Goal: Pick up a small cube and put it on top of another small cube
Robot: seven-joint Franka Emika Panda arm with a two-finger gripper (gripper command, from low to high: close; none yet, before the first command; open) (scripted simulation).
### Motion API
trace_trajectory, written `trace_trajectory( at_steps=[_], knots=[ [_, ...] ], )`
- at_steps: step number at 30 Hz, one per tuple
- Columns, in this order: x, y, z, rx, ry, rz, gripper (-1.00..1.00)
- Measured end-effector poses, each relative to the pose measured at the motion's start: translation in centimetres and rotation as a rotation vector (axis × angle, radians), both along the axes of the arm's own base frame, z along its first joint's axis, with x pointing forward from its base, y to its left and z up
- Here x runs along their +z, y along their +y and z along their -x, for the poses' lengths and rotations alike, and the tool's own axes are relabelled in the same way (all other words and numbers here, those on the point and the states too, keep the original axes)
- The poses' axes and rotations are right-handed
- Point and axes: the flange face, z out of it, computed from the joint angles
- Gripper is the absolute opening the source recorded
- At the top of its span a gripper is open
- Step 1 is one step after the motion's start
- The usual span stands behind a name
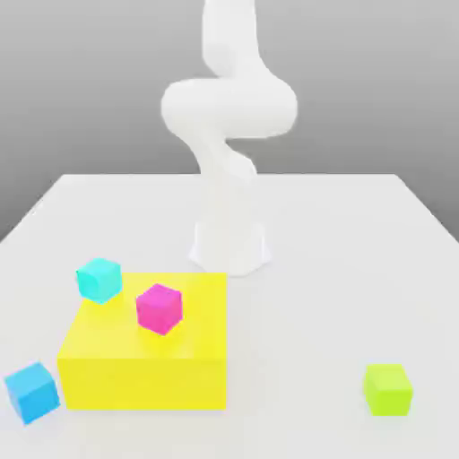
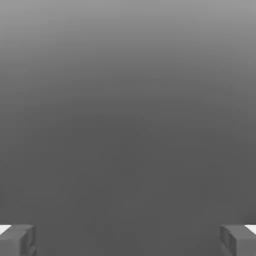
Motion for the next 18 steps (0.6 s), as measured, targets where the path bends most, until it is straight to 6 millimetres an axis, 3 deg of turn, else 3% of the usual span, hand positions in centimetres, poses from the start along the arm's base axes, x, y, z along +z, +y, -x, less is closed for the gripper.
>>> trace_trajectory(
  at_steps=[4, 9, 14, 18],
  knots=[
    [-7.1, 3.5, -4.5, 0.004, 0.119, -0.008, 0.0],
    [-16.4, 8.0, -7.8, 0.012, 0.26, -0.01, 0.0],
    [-26.2, 12.4, -8.7, 0.021, 0.401, -0.006, 0.0],
    [-34.0, 16.2, -7.5, 0.037, 0.515, 0.003, 0.0]
  ],
)
